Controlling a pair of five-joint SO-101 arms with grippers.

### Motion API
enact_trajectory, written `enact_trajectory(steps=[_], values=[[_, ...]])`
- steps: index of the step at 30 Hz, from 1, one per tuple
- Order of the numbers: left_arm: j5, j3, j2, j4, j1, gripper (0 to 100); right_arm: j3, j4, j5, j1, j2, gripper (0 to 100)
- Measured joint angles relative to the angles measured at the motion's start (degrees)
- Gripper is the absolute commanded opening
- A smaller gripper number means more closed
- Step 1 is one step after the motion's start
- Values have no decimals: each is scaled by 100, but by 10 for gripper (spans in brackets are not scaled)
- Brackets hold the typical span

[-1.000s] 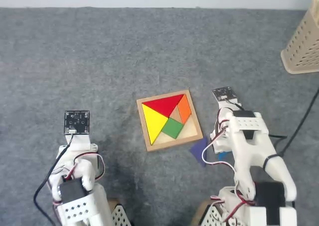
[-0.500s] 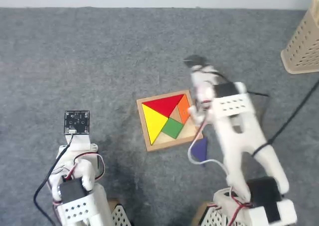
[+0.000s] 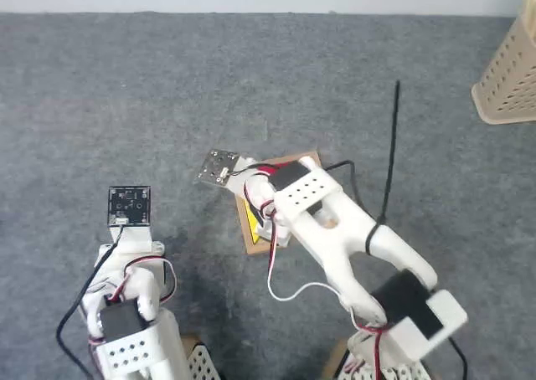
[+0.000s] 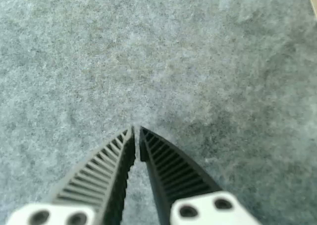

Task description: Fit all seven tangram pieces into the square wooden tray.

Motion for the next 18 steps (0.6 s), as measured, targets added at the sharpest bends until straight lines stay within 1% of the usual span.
enact_trajectory(steps=[5,10,12,16,18], values=[[0,0,0,0,0,13,-9,-114,70,-26,149,7],[0,0,0,0,0,13,-9,-158,440,-26,149,8],[0,0,0,0,0,13,-9,-167,536,-26,149,34],[0,0,0,0,0,13,-9,-237,747,-26,149,121],[0,0,0,0,0,13,-9,-264,826,-26,149,135]])
